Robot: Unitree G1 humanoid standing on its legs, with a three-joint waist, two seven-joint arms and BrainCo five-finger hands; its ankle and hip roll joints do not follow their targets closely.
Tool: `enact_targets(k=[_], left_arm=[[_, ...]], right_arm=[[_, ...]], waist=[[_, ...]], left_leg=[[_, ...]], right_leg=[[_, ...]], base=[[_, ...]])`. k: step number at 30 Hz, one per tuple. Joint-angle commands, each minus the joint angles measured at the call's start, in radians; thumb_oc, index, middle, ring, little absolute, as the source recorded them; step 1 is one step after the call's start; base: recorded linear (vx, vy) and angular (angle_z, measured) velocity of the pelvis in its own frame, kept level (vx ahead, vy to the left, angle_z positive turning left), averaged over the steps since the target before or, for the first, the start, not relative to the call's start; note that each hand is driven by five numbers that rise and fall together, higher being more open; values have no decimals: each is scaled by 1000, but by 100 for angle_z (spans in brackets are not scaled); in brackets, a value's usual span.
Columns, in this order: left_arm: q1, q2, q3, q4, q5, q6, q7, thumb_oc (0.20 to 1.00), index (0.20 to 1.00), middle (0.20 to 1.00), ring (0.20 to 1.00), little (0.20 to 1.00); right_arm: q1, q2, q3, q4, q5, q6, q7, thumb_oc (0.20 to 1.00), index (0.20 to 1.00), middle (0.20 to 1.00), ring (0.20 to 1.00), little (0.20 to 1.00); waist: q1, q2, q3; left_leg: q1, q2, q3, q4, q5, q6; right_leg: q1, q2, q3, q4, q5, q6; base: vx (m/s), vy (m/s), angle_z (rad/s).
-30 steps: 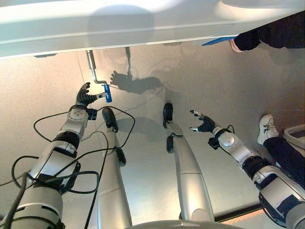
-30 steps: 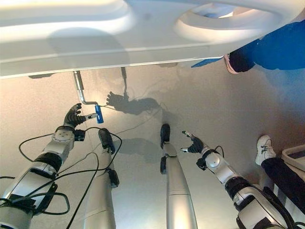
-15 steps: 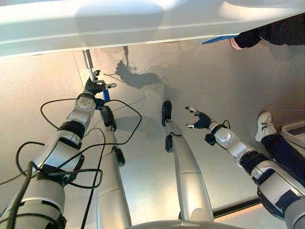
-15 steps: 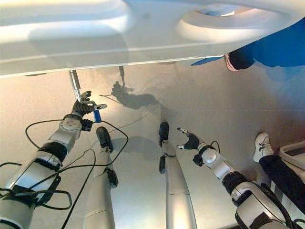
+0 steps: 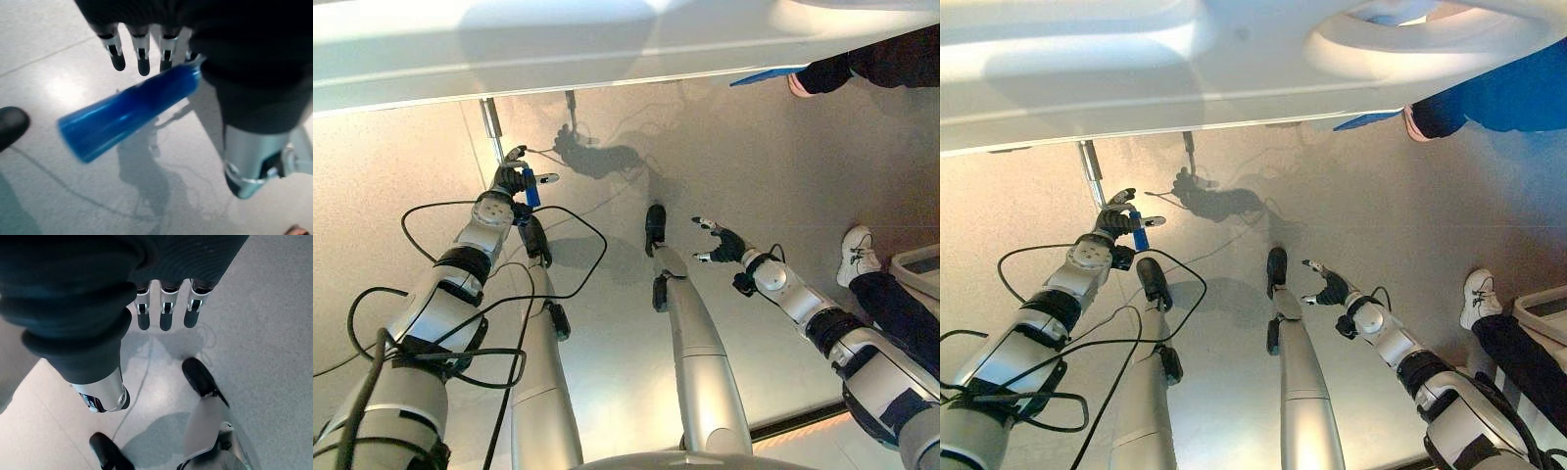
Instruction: Raise the hospital bed
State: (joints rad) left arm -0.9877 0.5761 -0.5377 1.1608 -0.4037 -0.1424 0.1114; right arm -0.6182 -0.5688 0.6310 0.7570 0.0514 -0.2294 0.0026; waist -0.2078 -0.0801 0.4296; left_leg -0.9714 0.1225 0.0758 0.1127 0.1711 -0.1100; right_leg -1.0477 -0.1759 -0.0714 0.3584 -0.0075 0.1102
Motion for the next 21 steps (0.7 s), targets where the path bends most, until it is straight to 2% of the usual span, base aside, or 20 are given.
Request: enact_targets(k=[1,4,5,6,7,8,21], left_arm=[[-3,-7,38,31,-10,-5,-9,1000,1000,1000,1000,1000],[-18,-32,57,104,14,25,-8,1000,1000,1000,1000,1000],[-20,-31,57,104,14,25,-8,1000,1000,1000,1000,1000],[-27,-32,53,124,29,35,-12,1000,1000,1000,1000,1000],[-26,-34,55,139,27,39,-17,1000,1000,1000,1000,1000],[-29,-38,62,147,19,40,-20,1000,1000,1000,1000,1000],[-33,-39,67,139,20,45,-22,1000,1000,1000,1000,1000]], right_arm=[[30,-24,3,-20,17,-5,7,1000,1000,1000,1000,1000],[20,-14,8,-18,17,-1,3,1000,1000,1000,1000,1000],[19,-15,8,-18,17,-1,3,1000,1000,1000,1000,1000],[15,-12,9,-18,17,1,4,1000,1000,1000,1000,1000],[15,-10,10,-20,20,3,7,1000,1000,1000,1000,1000],[19,-13,9,-25,25,2,8,1000,1000,1000,1000,1000],[32,-17,3,-52,35,2,14,1000,1000,1000,1000,1000]], waist=[[-4,-29,1],[-8,-36,4],[-13,-41,11],[-16,-45,11],[-14,-42,4],[-16,-47,4],[-19,-56,7]], left_leg=[[-50,-17,-32,118,-100,12],[-47,-16,-32,105,-94,9],[-61,-23,-24,106,-61,17],[-61,-22,-23,106,-62,18],[-49,-16,-31,104,-92,9],[-50,-16,-34,108,-96,10],[-60,-15,-35,112,-103,12]], right_leg=[[38,53,-6,-236,194,43],[40,57,-5,-244,197,44],[28,48,-8,-246,223,37],[29,49,-9,-247,224,37],[39,57,-7,-247,199,45],[40,60,-7,-246,197,44],[35,62,-8,-248,196,43]], base=[[0,0,0],[-20,-2,0],[-61,-10,0],[0,0,0],[72,-13,0],[74,-9,-2],[0,0,0]])
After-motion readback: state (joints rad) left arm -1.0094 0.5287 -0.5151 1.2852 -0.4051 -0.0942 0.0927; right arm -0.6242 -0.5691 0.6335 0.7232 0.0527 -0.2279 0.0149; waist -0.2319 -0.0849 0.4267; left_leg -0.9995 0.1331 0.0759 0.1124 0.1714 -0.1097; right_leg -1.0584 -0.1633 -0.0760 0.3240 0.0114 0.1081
